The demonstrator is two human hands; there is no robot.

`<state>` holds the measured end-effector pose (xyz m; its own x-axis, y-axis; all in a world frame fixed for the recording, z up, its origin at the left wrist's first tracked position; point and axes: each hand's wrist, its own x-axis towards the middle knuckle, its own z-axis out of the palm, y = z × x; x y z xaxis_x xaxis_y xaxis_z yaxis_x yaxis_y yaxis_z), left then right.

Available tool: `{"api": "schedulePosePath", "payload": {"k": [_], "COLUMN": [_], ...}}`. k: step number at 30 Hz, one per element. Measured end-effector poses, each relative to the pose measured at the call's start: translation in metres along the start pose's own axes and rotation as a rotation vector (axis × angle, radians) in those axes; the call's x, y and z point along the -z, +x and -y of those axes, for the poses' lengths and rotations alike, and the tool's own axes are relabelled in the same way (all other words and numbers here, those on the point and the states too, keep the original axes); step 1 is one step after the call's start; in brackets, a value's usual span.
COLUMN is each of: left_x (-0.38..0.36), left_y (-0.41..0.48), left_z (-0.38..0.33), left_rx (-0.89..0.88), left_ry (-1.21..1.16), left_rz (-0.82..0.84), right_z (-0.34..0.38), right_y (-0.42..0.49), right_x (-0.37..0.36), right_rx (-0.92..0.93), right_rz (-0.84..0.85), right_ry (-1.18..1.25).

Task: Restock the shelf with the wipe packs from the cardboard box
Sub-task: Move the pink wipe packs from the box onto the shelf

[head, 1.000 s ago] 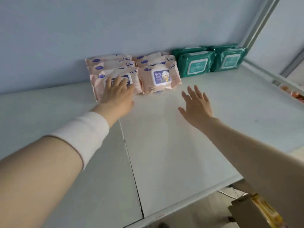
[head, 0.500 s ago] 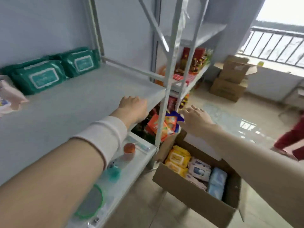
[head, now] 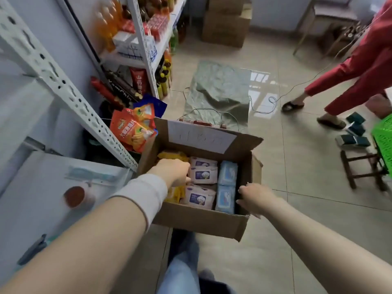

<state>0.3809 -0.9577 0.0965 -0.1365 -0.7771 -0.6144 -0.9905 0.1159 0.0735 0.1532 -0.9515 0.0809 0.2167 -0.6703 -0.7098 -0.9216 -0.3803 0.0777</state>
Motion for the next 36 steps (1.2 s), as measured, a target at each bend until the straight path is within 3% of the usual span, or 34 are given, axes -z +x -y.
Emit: {"api": "schedulePosePath", "payload": {"k": [4, 9, 13, 18, 21, 23, 26, 29, 33, 36], "left_x": [-0.049, -0.113, -0.181, -0.249, -0.265, -0.269, -0.269, -0.26, -0.25, -0.238], "left_y": [0.057, 0.13, 0.227, 0.326, 0.367, 0.386, 0.403, 0.412, 0.411, 0.405], "left_z": [0.006, 0.013, 0.013, 0.013, 0.021, 0.027, 0.036, 0.039, 0.043, 0.043], "left_rx": [0.002, 0.015, 0.076, 0.071, 0.048, 0.033, 0.043, 0.051, -0.017, 0.029], "left_ry": [-0.204, -0.262, -0.22, -0.082, -0.044, -0.024, -0.04, -0.226, -0.401, -0.692], "left_rz": [0.113, 0.274, 0.216, 0.018, -0.046, -0.078, -0.047, 0.075, 0.11, 0.06], "right_z": [0.005, 0.025, 0.031, 0.047, 0.051, 0.051, 0.045, 0.043, 0.039, 0.044], "right_y": [0.049, 0.111, 0.201, 0.293, 0.321, 0.332, 0.341, 0.345, 0.339, 0.33], "right_x": [-0.046, -0.104, -0.168, -0.221, -0.223, -0.231, -0.233, -0.232, -0.233, -0.24], "right_rx": [-0.013, -0.011, -0.05, -0.016, -0.039, 0.032, -0.025, 0.009, -0.078, -0.291], "right_rz": [0.137, 0.262, 0.226, 0.089, -0.07, -0.082, -0.046, 0.09, 0.095, 0.072], "right_ry": [0.113, 0.35, 0.466, 0.285, 0.227, 0.169, 0.232, 0.408, 0.777, 1.276]}}
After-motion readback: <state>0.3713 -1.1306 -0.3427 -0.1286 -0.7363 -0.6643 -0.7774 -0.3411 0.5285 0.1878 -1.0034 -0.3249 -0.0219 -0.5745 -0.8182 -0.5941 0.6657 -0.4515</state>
